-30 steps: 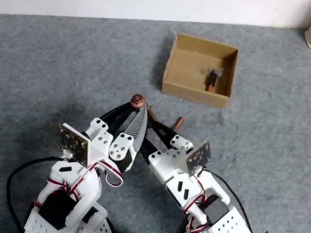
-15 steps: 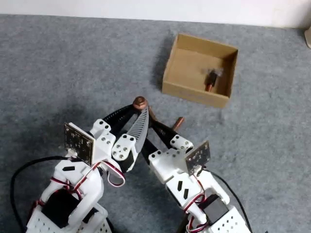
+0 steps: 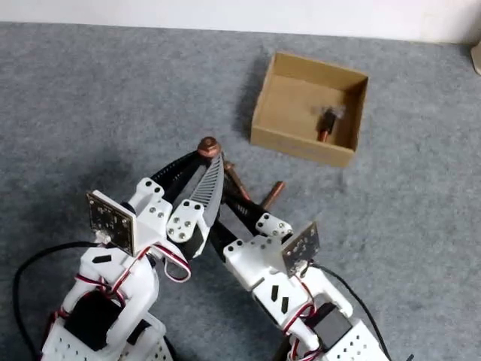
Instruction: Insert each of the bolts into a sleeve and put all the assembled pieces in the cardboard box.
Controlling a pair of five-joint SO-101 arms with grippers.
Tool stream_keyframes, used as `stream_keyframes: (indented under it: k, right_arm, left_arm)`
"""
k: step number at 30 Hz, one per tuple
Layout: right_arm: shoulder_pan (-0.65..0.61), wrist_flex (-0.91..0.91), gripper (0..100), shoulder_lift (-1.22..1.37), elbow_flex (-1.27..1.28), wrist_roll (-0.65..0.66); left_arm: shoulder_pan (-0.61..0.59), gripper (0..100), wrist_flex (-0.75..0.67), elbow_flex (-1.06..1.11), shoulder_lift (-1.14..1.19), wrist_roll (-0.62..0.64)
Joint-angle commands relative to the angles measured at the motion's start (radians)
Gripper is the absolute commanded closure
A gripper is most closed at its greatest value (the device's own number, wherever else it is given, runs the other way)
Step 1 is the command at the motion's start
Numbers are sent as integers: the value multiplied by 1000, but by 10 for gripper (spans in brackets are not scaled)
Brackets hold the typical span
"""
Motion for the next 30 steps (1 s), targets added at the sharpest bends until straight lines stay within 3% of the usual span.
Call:
stream_keyframes:
  k: [1, 21, 30]
  right_arm:
    - [-10, -27, 995, -7, -44, 12]
    - [44, -27, 995, -7, -50, 12]
    - [76, -27, 995, -7, -45, 11]
  left_arm:
    - [13, 995, 17, 1, -10, 2]
    - [15, 995, 124, 137, -10, 3]
    - [12, 994, 199, 236, -10, 80]
